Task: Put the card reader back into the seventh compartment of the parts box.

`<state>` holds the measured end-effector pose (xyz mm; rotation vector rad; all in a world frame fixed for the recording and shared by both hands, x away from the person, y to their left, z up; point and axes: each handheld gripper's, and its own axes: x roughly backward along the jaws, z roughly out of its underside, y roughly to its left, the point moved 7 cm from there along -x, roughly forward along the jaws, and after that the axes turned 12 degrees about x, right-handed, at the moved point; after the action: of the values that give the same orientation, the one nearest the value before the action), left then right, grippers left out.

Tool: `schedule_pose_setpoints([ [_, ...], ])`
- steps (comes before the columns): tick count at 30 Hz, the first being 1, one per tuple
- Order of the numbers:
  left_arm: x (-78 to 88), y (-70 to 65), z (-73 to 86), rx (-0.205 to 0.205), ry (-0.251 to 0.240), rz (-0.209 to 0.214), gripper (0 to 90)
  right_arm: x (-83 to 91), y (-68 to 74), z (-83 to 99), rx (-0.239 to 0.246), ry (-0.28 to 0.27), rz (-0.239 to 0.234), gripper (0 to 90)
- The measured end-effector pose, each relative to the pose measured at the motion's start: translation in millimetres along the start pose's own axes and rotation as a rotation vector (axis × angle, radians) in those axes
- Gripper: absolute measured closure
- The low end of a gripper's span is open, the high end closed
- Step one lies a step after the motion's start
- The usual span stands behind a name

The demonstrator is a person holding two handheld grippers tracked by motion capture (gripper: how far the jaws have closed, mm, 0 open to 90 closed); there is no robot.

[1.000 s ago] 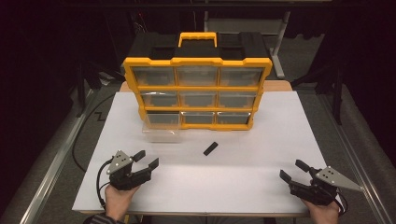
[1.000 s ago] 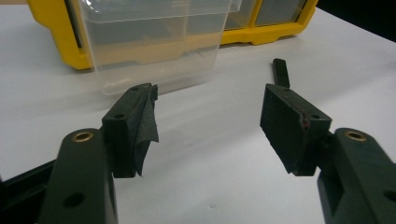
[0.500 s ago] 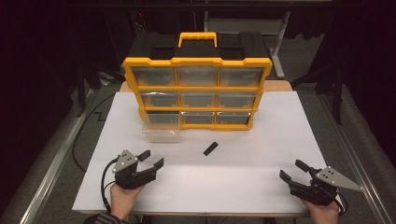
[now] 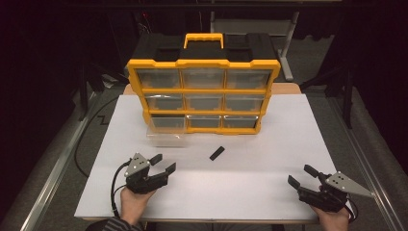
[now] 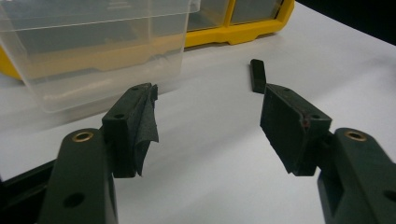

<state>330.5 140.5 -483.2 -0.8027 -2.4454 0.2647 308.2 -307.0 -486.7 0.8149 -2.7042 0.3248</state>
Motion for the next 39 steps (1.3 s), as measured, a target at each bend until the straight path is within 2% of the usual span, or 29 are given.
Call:
schedule_pose_setpoints([
  [18,-16.6,-14.4,-4.8,-0.025,0.019,0.03,36.6,-0.2,0.4,0.0,0.001,0.0,-0.005,25.0],
  [39,-29.6,-25.5,-8.3,-0.03,0.028,0.05,36.7,0.1,0.5,-0.1,0.001,0.001,-0.004,25.0],
])
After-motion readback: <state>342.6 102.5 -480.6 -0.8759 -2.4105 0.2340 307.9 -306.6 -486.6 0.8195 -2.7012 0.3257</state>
